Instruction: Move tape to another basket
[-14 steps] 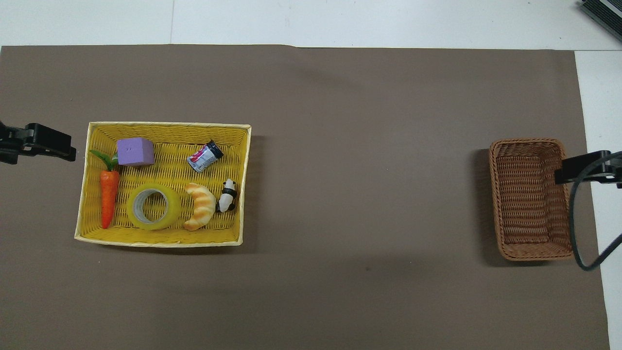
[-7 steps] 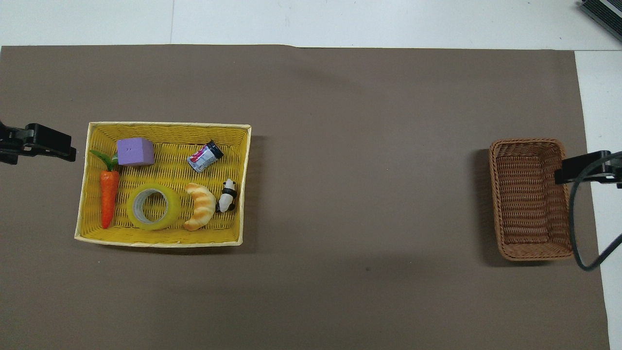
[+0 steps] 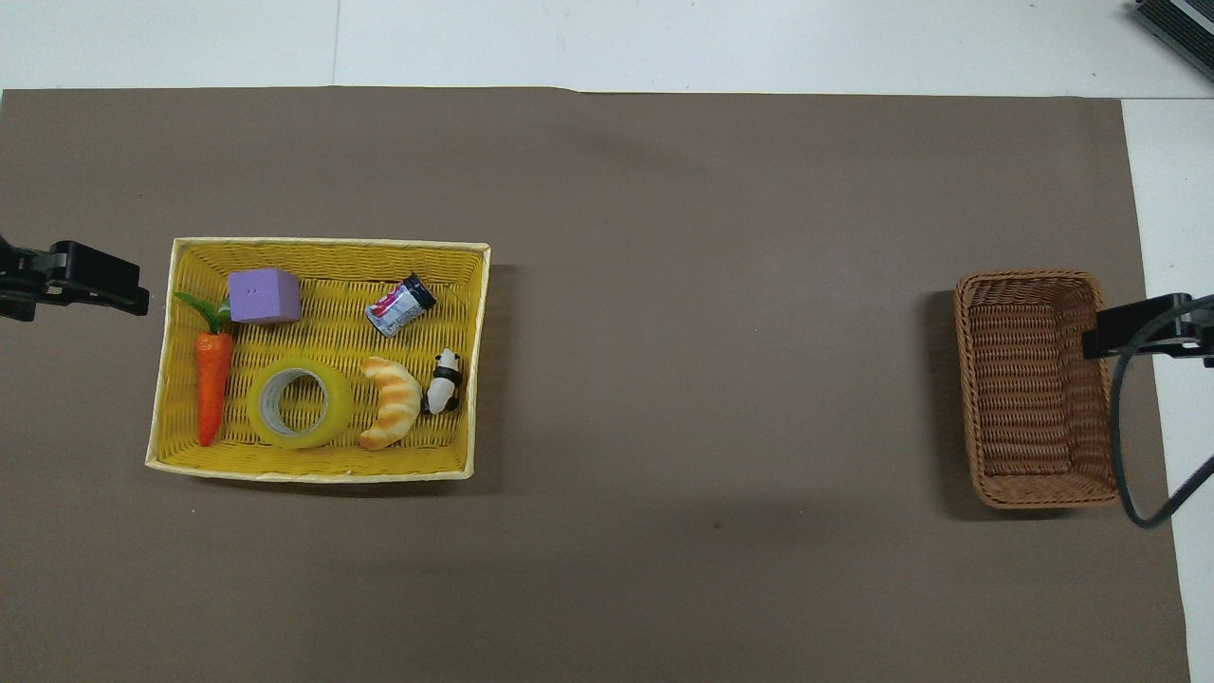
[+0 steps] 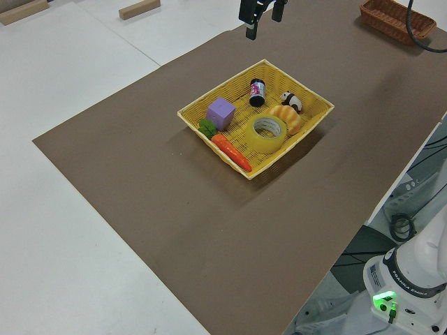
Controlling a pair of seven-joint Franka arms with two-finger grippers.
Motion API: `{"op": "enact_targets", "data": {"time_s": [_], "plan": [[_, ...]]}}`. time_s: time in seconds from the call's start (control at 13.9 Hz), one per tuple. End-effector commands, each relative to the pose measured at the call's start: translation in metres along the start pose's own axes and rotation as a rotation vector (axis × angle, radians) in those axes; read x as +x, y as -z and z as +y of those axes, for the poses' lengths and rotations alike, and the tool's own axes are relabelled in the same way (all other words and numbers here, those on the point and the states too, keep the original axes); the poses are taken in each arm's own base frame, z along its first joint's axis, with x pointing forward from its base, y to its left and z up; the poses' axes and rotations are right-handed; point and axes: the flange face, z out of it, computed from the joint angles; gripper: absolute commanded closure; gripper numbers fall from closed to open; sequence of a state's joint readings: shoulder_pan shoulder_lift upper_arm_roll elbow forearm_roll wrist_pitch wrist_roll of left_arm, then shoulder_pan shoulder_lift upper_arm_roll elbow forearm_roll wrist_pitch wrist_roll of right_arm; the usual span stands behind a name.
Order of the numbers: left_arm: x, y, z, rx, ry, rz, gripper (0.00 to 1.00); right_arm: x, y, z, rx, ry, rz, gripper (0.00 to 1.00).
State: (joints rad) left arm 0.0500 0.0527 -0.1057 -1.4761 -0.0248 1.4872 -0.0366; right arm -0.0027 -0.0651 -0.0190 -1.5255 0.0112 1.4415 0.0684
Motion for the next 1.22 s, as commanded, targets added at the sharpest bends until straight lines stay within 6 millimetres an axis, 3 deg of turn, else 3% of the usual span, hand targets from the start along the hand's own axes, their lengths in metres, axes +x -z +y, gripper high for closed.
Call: {"op": "enact_targets", "data": {"time_s": [0.0,0.65,0.79,1.15], "plan": [[-0.007,0.0,-0.003,0.012,0.005,-0.01,0.0,-0.001,0.0,0.003,0.016,0.026,-0.003,0.0],[-0.009,-0.009,-0.003,0.013,0.002,-0.016,0.0,-0.001,0.0,0.002,0.016,0.028,-0.003,0.0],[-0.007,-0.023,-0.003,0.014,0.006,-0.004,0.0,-0.001,0.0,0.002,0.016,0.028,-0.003,0.0],[-0.001,-0.089,-0.008,0.015,0.013,0.016,0.0,-0.001,0.0,0.002,0.016,0.026,-0.003,0.0]]}}
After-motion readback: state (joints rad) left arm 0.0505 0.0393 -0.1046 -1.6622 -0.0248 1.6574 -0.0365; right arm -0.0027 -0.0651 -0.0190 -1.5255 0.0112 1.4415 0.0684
